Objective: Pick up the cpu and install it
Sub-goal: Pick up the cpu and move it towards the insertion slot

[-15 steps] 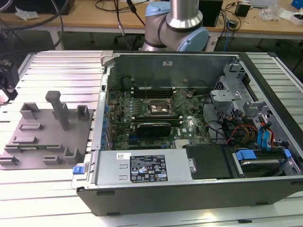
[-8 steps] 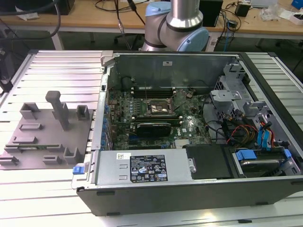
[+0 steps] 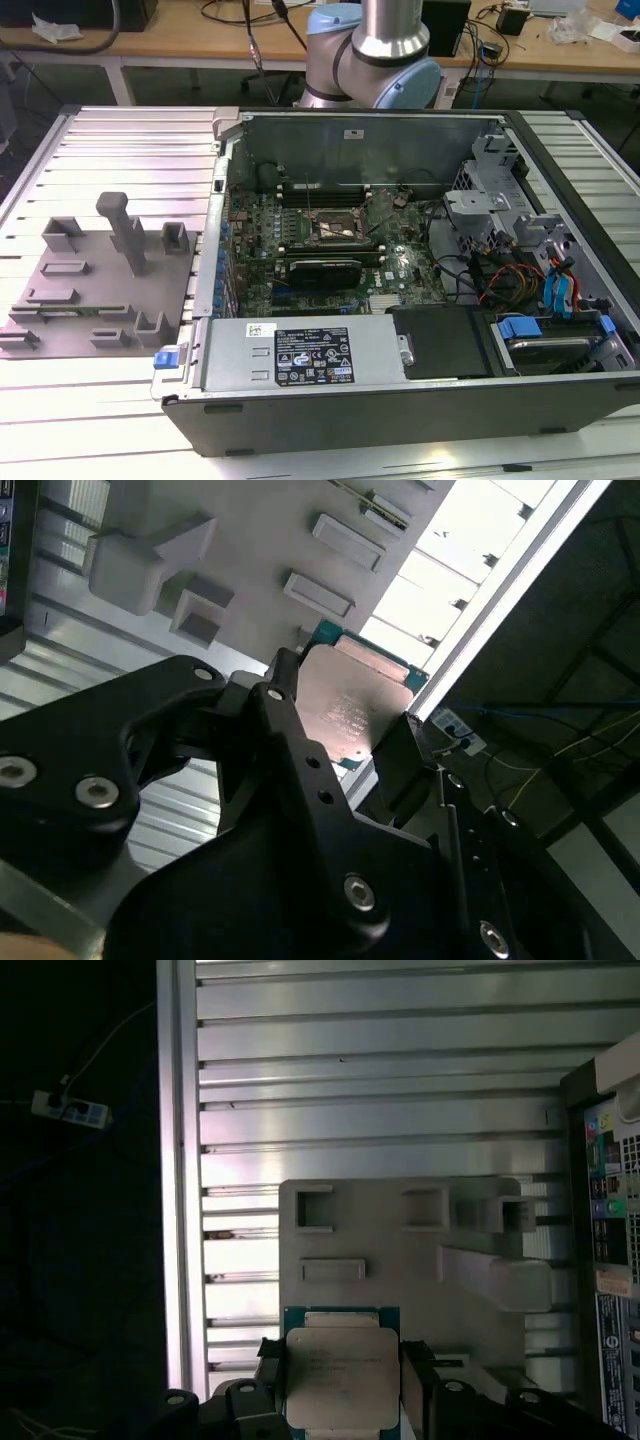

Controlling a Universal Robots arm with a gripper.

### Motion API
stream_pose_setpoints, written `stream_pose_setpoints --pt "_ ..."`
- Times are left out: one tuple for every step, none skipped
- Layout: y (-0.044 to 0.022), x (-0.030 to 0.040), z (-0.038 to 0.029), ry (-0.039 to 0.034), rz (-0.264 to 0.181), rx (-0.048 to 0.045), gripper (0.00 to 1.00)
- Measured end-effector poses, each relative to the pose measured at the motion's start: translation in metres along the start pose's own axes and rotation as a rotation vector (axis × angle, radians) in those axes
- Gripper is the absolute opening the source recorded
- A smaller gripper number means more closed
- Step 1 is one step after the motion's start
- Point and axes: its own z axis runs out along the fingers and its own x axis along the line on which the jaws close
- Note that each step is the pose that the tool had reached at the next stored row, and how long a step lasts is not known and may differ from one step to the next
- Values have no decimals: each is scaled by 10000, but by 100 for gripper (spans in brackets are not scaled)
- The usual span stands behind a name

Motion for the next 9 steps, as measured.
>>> stream_pose_setpoints --pt "1 0 -19 -1 0 0 55" --pt "2 1 -40 -2 0 0 55" --pt "4 1 -71 -2 0 0 55" --pt "5 1 -90 -3 0 0 55" --pt "8 2 -123 -2 0 1 55" --pt "9 2 -144 -3 0 0 55" --pt "11 3 -171 -3 0 0 55" --pt "15 4 -215 -4 0 0 55" --pt "17 4 -248 -4 0 0 55"
